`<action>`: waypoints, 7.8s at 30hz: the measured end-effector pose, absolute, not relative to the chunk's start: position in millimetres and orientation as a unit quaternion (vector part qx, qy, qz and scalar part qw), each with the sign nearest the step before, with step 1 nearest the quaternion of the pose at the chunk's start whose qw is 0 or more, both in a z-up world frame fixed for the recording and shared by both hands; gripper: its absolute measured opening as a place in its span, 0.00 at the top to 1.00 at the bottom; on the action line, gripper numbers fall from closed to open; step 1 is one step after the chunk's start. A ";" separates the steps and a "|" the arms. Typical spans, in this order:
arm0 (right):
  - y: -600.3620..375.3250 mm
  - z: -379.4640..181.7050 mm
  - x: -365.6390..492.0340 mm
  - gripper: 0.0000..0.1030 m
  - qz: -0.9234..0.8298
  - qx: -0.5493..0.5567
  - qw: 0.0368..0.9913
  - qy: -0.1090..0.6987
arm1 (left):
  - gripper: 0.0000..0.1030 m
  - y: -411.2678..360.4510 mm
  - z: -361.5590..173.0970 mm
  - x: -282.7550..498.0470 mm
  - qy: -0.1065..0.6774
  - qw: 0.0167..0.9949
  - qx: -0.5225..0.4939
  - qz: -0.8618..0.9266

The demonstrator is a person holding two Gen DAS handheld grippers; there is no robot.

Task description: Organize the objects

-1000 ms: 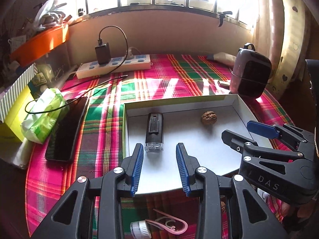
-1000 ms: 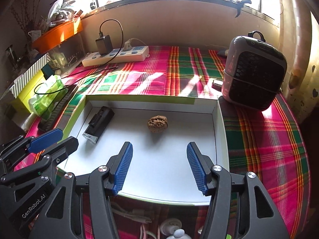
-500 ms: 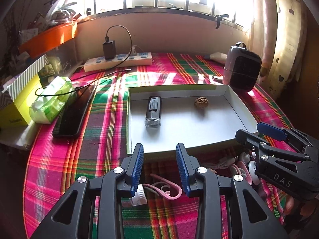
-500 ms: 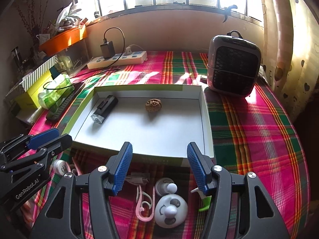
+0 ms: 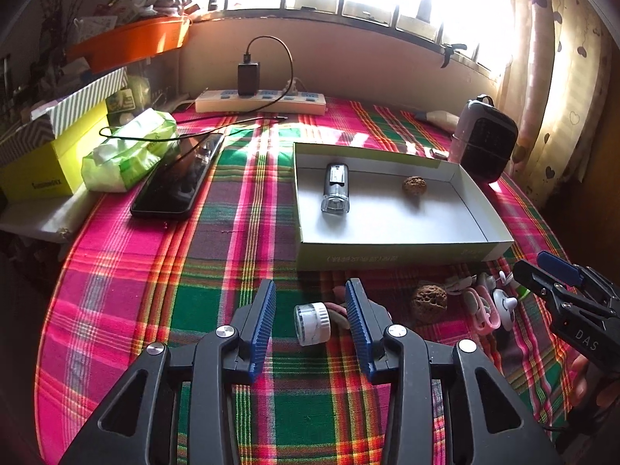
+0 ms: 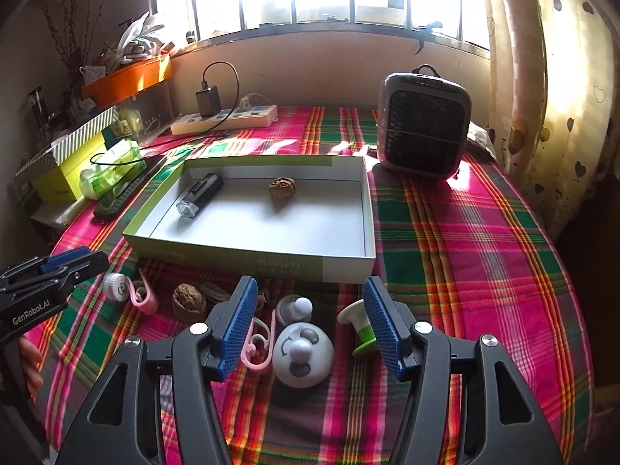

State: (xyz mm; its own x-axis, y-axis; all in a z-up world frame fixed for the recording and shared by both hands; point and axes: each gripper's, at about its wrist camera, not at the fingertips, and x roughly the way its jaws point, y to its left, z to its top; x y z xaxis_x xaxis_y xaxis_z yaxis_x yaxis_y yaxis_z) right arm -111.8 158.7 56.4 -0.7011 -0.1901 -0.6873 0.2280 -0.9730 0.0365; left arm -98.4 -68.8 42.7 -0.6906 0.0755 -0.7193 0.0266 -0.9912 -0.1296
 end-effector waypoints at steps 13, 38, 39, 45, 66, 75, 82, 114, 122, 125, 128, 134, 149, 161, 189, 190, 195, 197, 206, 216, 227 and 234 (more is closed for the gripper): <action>174.9 41.8 -98.6 0.43 -0.918 0.381 0.111 0.014 | 0.62 -77.6 20.4 -88.5 -0.083 0.025 -0.421 0.903; 176.8 21.1 -99.9 0.43 -0.903 0.412 0.113 0.045 | 0.62 -66.9 8.3 -103.9 -0.053 0.019 -0.437 0.898; 178.5 20.5 -100.3 0.43 -0.903 0.413 0.111 0.045 | 0.62 -66.8 8.0 -104.1 -0.052 0.019 -0.437 0.898; 186.3 20.7 -100.7 0.43 -0.901 0.415 0.119 0.031 | 0.62 -65.9 7.5 -104.9 -0.050 0.019 -0.435 0.899; 171.8 14.7 -125.3 0.43 -0.889 0.432 0.152 0.033 | 0.62 -63.9 7.2 -108.2 -0.040 0.015 -0.431 0.901; 172.9 15.1 -127.4 0.52 -0.890 0.431 0.145 0.035 | 0.62 -67.3 6.8 -108.8 -0.049 0.017 -0.429 0.902; 174.2 15.5 -126.9 0.59 -0.891 0.429 0.144 0.033 | 0.64 -65.9 6.3 -108.9 -0.049 0.015 -0.428 0.902; 174.6 15.7 -126.6 0.59 -0.891 0.429 0.143 0.035 | 0.84 -74.7 4.5 -109.5 -0.052 -0.002 -0.423 0.904; 174.4 15.7 -126.5 0.59 -0.891 0.429 0.143 0.035 | 0.84 -74.3 4.4 -109.0 -0.053 -0.001 -0.424 0.904; 174.5 15.7 -126.5 0.59 -0.891 0.429 0.143 0.034 | 0.84 -74.0 4.4 -108.9 -0.052 -0.001 -0.424 0.904; 174.6 15.7 -126.5 0.60 -0.891 0.429 0.142 0.034 | 0.84 -74.1 4.3 -109.0 -0.052 -0.001 -0.424 0.904; 177.0 17.0 -125.1 0.60 -0.894 0.425 0.137 0.031 | 0.84 -74.0 4.2 -109.0 -0.052 -0.002 -0.424 0.904; 174.9 23.4 -121.5 0.60 -0.897 0.418 0.143 0.028 | 0.84 -73.0 19.0 -102.7 -0.048 0.003 -0.408 0.912; 174.1 37.3 -121.3 0.60 -0.901 0.406 0.151 0.020 | 0.84 -54.1 39.8 -107.1 -0.032 0.037 -0.394 0.918; 155.9 69.8 -187.7 0.60 -0.907 0.385 0.164 0.034 | 0.84 -13.0 55.1 -185.9 -0.006 0.105 -0.401 0.910; 154.8 69.8 -191.8 0.60 -0.907 0.385 0.163 0.037 | 0.84 -11.9 55.1 -188.6 -0.003 0.105 -0.400 0.910; 152.2 65.6 -215.5 0.60 -0.906 0.393 0.154 0.040 | 0.84 -8.8 55.3 -207.1 -0.003 0.110 -0.405 0.908; 152.8 62.6 -225.4 0.60 -0.903 0.400 0.151 0.037 | 0.84 -7.0 54.9 -215.0 -0.001 0.109 -0.405 0.908; 146.9 51.9 -262.8 0.60 -0.896 0.421 0.137 0.040 | 0.84 1.9 37.9 -247.9 0.005 0.106 -0.430 0.896; 145.0 38.5 -282.8 0.60 -0.885 0.443 0.137 0.036 | 0.84 6.9 26.0 -267.9 0.021 0.105 -0.445 0.889; 143.0 32.8 -289.8 0.60 -0.881 0.451 0.138 0.039 | 0.84 10.8 16.8 -276.7 0.032 0.099 -0.455 0.885; 141.5 31.6 -290.0 0.60 -0.880 0.452 0.141 0.037 | 0.84 11.6 14.1 -277.5 0.033 0.099 -0.458 0.883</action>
State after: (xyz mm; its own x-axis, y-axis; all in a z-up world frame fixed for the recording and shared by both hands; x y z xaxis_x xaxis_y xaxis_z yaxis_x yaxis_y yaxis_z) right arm -290.0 141.5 31.6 -0.5518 -0.2147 -0.8058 0.2810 -0.9577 0.0627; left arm -277.5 11.6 14.1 -0.5604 0.1437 -0.8157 -0.2046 -0.9783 -0.0318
